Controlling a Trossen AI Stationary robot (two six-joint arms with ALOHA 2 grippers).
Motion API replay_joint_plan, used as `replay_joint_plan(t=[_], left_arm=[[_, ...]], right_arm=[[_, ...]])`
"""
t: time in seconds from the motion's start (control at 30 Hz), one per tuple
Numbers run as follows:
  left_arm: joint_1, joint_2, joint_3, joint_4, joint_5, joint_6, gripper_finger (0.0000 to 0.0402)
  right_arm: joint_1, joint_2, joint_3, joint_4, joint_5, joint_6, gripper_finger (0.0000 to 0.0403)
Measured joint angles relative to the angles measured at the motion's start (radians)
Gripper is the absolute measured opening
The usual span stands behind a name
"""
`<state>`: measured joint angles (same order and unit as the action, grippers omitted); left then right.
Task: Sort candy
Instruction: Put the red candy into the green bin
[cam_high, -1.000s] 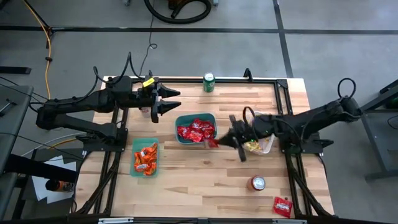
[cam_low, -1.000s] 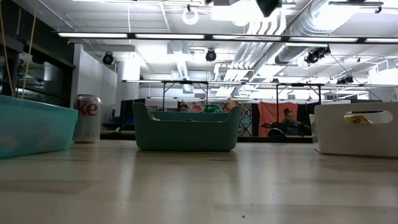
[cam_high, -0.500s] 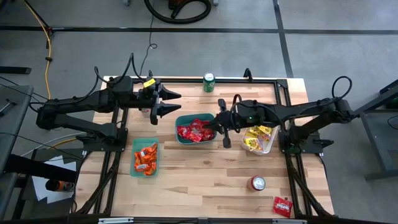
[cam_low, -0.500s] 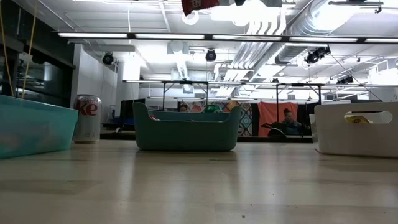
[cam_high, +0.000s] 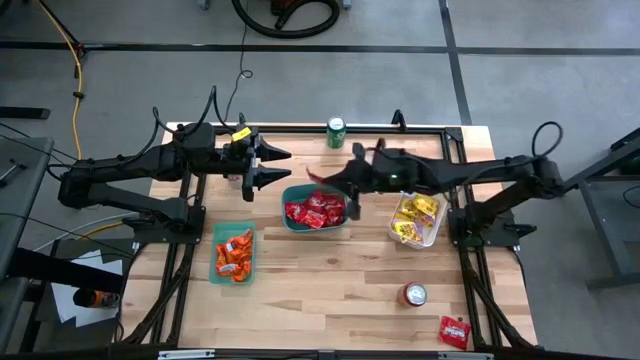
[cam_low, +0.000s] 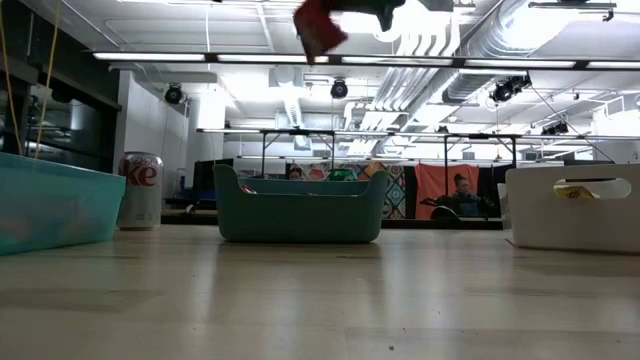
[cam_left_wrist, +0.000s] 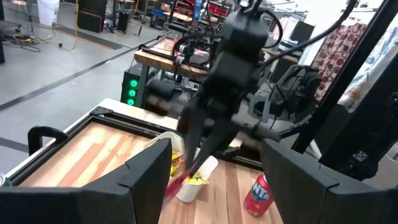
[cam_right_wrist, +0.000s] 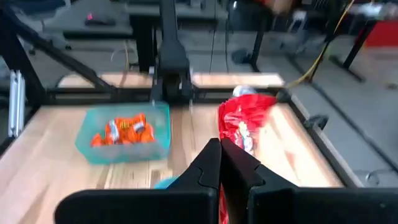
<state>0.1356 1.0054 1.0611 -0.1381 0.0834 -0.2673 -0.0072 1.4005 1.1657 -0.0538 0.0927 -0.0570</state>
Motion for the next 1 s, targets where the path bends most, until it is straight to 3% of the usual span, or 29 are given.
replay_joint_plan(t=[0.13,0.43,0.6,0.73,0.9,1.0], left_arm=[[0.0,0.0,0.0,-0.002,0.0,0.0,0.0232],[0.0,0.0,0.0,-0.033,-0.001,-0.001,0.0232],[0.0,0.0,0.0,-0.045,-0.005,-0.001,0.0232],[0.0,0.0,0.0,-0.051,-0.006,-0.001,0.0232],[0.0,0.0,0.0,-0.054,-0.006,-0.001,0.0232],[0.0,0.0,0.001,-0.054,-0.006,-0.001,0.0232]], right_arm=[[-0.028,0.084,0.004,-0.019,-0.048,0.008,0.0],[-0.029,0.248,0.004,-0.082,-0.049,0.037,0.0],[-0.045,0.316,0.004,-0.084,-0.044,0.182,0.0008],[-0.047,0.33,0.004,-0.081,-0.042,0.241,0.0061],[-0.046,0.325,0.008,-0.09,-0.046,0.283,0.0164],[-0.046,0.305,0.048,-0.186,-0.111,0.274,0.0207]])
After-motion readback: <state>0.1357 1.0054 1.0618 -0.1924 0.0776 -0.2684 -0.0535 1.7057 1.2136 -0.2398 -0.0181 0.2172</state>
